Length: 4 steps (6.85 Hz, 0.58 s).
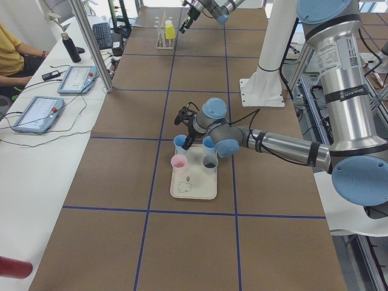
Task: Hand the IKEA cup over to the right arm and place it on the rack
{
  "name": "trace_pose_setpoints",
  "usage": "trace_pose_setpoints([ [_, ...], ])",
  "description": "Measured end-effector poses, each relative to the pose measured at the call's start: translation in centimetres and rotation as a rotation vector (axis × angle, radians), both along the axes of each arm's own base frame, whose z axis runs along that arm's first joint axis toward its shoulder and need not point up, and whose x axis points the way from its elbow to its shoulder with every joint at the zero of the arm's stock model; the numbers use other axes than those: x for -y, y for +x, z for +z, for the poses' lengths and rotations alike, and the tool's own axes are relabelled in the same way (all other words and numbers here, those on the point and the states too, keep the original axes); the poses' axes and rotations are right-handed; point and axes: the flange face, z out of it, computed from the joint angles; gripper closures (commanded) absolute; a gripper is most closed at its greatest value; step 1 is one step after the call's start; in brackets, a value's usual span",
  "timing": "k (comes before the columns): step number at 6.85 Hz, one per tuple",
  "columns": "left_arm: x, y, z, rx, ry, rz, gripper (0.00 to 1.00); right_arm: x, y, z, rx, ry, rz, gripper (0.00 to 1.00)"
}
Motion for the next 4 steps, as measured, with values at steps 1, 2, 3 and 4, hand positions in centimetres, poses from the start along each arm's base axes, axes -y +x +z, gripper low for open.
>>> trace_pose_setpoints([
  [1, -1.1, -0.5, 1.6, 0.008, -0.046, 0.021, 0.18, -0.4, -0.7, -0.4, 0.011, 0.001, -0.013, 0.00],
  [2, -1.7, -0.7, 3.0, 0.020, -0.081, 0.027, 0.18, -0.6, -1.1, -0.7, 0.016, 0.002, -0.022, 0.00],
  [3, -1.9, -0.6, 4.7, 0.036, -0.115, 0.033, 0.19, -0.7, -1.4, -0.8, 0.018, 0.003, -0.029, 0.00],
  [4, -1.5, -0.1, 6.4, 0.046, -0.145, 0.036, 0.19, -0.8, -1.6, -0.9, 0.019, 0.005, -0.032, 0.00],
])
